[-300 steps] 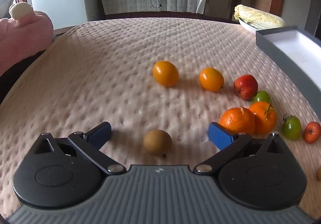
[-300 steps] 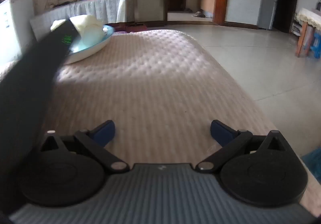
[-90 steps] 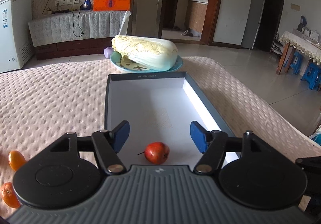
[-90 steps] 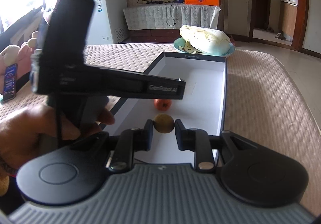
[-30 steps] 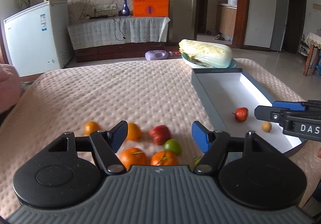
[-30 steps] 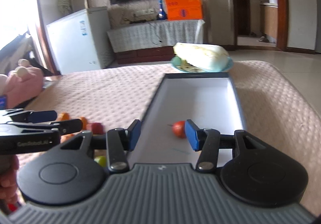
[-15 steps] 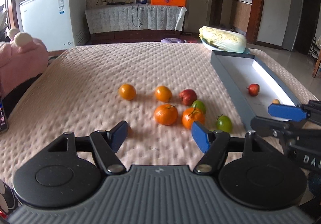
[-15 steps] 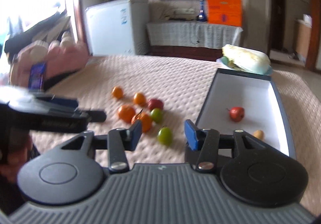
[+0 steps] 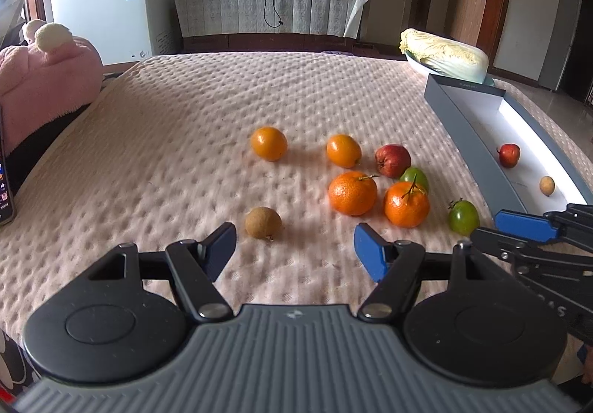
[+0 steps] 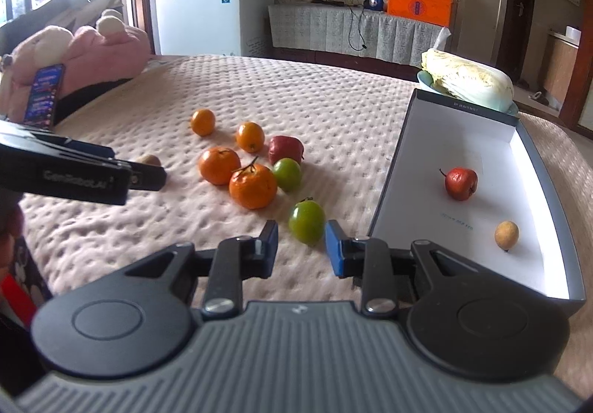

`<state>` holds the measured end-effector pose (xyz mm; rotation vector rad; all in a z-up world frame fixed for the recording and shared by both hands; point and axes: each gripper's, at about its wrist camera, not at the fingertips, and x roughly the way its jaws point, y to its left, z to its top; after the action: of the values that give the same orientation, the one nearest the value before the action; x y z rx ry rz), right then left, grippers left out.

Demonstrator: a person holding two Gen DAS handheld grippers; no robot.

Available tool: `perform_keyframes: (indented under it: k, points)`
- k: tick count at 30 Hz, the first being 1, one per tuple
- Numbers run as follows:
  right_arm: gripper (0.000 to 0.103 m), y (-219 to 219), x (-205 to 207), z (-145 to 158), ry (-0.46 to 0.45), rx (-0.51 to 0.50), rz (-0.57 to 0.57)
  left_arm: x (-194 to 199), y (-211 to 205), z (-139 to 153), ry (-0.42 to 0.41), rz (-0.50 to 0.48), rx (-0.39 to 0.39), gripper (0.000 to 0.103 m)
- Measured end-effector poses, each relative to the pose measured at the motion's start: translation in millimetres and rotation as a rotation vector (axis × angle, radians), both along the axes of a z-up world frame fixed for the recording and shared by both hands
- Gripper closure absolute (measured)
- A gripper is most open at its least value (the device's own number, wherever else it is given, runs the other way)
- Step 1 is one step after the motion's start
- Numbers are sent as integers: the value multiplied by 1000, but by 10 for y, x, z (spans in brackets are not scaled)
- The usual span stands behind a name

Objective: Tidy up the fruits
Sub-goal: 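Move both grippers back over the fruit pile, then grasp the brown kiwi with the left gripper while the right grasps a green tomato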

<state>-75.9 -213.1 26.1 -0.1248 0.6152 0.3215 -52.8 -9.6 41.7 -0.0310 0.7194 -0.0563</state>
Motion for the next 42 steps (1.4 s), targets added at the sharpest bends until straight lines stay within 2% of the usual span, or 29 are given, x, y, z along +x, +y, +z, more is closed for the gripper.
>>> perform_keyframes:
  k: [13, 17, 22, 26, 30, 35, 37, 39, 42]
  points:
    - [74, 166, 161, -92, -9, -69, -20, 188, 230, -119, 47, 49, -20, 28]
    - [70, 197, 163, -98, -7, -76, -18, 280, 285, -161, 61, 68, -24, 28]
    - [70, 182, 173, -75, 6, -24, -12, 329, 264, -208, 69, 55, -19, 28]
    - [70, 199, 191, -111, 2, -63, -14, 362, 243, -255, 72, 45, -8, 31]
    - [70, 267, 197, -143, -13, -135, -8, 371, 242, -240, 59, 40, -23, 42]
    - [75, 274, 204, -147, -16, -173, -1, 370, 206, -242, 49, 29, 10, 53]
    - [76, 245, 208, -126, -9, -154, 1, 362, 221, -232, 48, 30, 6, 66]
    - [76, 218, 202, -101, 12, -110, 7, 357, 232, -226, 51, 21, -2, 72]
    - [76, 182, 172, -32, 29, -51, 25, 337, 203, -231, 46, 6, 21, 73]
